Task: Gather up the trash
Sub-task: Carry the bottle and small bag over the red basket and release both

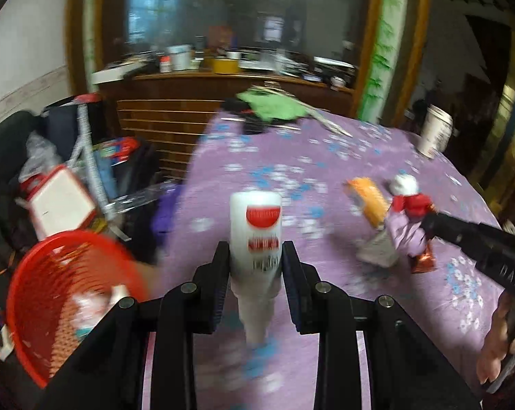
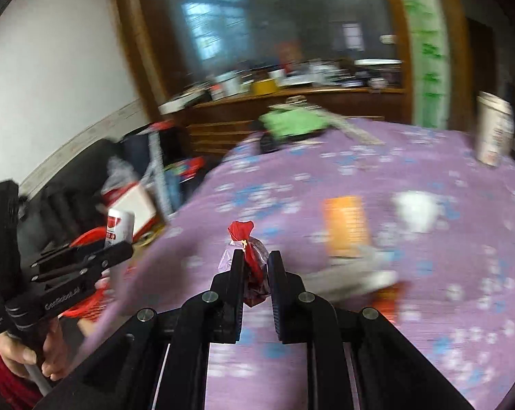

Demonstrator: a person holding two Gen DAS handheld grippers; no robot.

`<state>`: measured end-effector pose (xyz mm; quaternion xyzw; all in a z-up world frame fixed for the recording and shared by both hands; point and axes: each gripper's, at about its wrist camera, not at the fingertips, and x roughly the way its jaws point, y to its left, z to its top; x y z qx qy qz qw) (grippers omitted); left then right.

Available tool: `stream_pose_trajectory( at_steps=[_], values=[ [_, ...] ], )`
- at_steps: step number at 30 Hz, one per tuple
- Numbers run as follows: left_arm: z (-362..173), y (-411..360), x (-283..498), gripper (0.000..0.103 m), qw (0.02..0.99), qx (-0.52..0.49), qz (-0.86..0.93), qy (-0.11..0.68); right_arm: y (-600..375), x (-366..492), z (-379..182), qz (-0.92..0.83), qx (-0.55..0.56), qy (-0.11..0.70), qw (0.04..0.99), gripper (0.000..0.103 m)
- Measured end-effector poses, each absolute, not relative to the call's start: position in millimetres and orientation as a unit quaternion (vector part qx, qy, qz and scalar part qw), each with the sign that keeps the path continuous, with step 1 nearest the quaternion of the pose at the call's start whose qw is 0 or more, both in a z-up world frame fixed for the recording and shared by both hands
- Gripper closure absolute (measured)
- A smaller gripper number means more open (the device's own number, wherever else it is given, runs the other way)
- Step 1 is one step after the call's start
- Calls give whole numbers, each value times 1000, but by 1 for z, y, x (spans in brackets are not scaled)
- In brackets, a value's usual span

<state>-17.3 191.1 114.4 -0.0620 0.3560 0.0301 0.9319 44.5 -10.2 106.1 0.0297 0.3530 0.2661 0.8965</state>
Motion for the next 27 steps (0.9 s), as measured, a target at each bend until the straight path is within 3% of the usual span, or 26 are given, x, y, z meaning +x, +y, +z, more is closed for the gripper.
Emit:
stream_pose_trajectory(
  at_steps=[10, 13, 15, 17, 20, 23, 27],
  values=[
    [103, 330, -80, 74, 919, -105, 143, 353, 172, 10, 108, 394, -49, 356, 846, 88],
    [92, 354, -85, 74, 910, -122, 158, 364, 211, 13, 102, 413, -51, 368, 832, 79],
    [87, 363, -86, 61, 905, -129, 169, 369, 225, 17, 94, 412, -52, 386, 824, 43],
    [88, 359, -91, 36, 909, -126, 170, 358, 214, 18, 95, 399, -41, 375, 836, 41],
    [96, 334, -94, 21, 922, -97, 165, 336, 178, 19, 104, 370, -37, 353, 859, 35],
    [108, 299, -87, 12, 930, -80, 145, 328, 137, 15, 112, 341, -31, 339, 876, 26],
    [118, 253, -77, 7, 940, -69, 126, 309, 81, 3, 120, 304, -26, 322, 896, 19]
  ],
)
